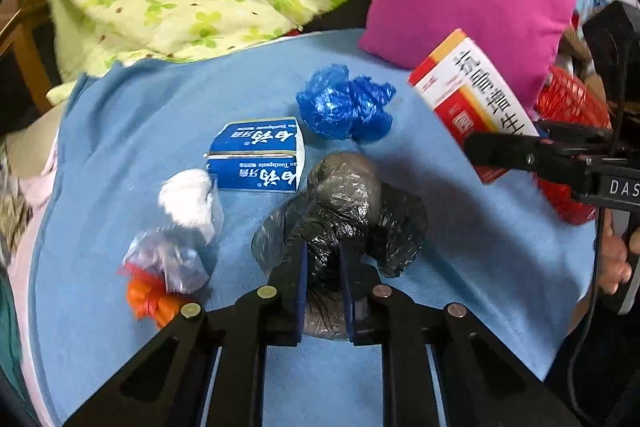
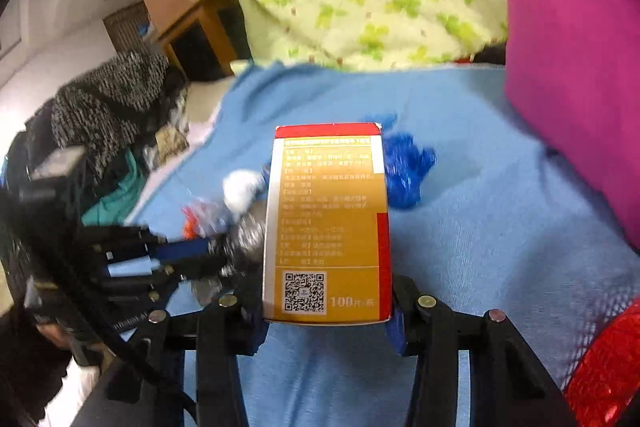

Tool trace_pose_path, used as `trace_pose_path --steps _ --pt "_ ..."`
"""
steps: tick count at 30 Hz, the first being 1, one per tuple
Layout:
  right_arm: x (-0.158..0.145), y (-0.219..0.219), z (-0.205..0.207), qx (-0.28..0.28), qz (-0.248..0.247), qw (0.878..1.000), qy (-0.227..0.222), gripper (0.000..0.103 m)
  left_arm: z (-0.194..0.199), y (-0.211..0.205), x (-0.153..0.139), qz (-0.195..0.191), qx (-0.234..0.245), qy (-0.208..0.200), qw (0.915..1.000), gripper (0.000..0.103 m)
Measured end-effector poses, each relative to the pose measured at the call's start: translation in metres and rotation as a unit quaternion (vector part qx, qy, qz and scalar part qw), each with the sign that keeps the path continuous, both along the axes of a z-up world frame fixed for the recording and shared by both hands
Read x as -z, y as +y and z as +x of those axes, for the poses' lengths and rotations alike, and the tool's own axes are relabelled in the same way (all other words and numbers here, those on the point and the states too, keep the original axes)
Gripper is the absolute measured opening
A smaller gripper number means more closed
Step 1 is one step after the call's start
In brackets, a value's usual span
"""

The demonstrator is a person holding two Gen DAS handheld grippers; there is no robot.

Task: Collect trash
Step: 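Grasp the black plastic bag with the left gripper while the right gripper holds the box, then carry the box and black bag to the red basket and release both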

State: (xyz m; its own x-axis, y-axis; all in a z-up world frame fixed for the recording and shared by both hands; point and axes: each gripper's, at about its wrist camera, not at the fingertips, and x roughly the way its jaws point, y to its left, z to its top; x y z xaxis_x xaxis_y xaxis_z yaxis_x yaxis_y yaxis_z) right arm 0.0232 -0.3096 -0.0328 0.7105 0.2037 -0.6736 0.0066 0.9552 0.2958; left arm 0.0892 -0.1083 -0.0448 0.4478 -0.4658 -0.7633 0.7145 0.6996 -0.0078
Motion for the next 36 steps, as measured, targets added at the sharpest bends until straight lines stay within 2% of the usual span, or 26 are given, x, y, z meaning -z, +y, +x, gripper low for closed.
trace_pose_path --steps 7,9,11,15,18,19,21,22,24,27,31,32,33,36 --pt "-0.032 0.013 -0.026 0.030 -0.004 0.998 -0.061 0.049 -0.035 0.027 -0.030 -0.062 -0.028 -0.011 0.9976 0.012" --pt "-0.038 0.015 -0.034 0.035 -0.006 0.997 -0.071 0.049 -0.042 0.029 -0.030 -0.059 -0.025 -0.011 0.9979 0.011" --pt "-0.039 0.015 -0.041 0.035 -0.003 0.997 -0.069 0.049 -0.046 0.029 -0.021 -0.046 -0.028 -0.009 0.9985 0.011" --pt "-0.033 0.017 -0.052 0.033 -0.009 0.998 -0.052 0.049 -0.049 0.033 0.017 -0.021 -0.034 0.037 0.9985 0.011" --pt "-0.029 0.022 -0.060 0.028 -0.021 0.998 -0.042 0.049 -0.058 0.043 0.032 -0.034 -0.039 0.057 0.9970 0.014" --pt "-0.029 0.024 -0.061 0.026 -0.023 0.998 -0.043 0.049 -0.063 0.046 0.031 -0.045 -0.039 0.054 0.9968 0.020" --pt "-0.029 0.023 -0.062 0.023 -0.023 0.998 -0.044 0.049 -0.071 0.053 0.028 -0.053 -0.054 0.043 0.9963 0.074" --pt "-0.028 0.024 -0.062 0.023 -0.023 0.999 -0.044 0.049 -0.076 0.055 0.028 -0.055 -0.066 0.029 0.9959 0.078" --pt "-0.027 0.025 -0.061 0.023 -0.024 0.998 -0.044 0.049 -0.086 0.059 0.026 -0.052 -0.070 0.010 0.9961 0.079" --pt "-0.028 0.027 -0.058 0.021 -0.021 0.998 -0.048 0.049 -0.088 0.061 0.037 -0.019 -0.095 0.007 0.9953 0.079" --pt "-0.030 0.030 -0.059 0.020 -0.022 0.998 -0.055 0.049 -0.078 0.066 0.059 -0.005 -0.136 0.036 0.9901 0.079" --pt "-0.030 0.030 -0.060 0.020 -0.024 0.998 -0.056 0.049 -0.076 0.065 0.062 -0.005 -0.139 0.039 0.9896 0.071" --pt "-0.030 0.030 -0.060 0.021 -0.025 0.998 -0.057 0.049 -0.076 0.064 0.063 -0.011 -0.137 0.041 0.9897 0.044" --pt "-0.034 0.027 -0.064 0.031 -0.026 0.997 -0.068 0.049 -0.080 0.059 0.058 -0.017 -0.134 0.032 0.9904 0.040"
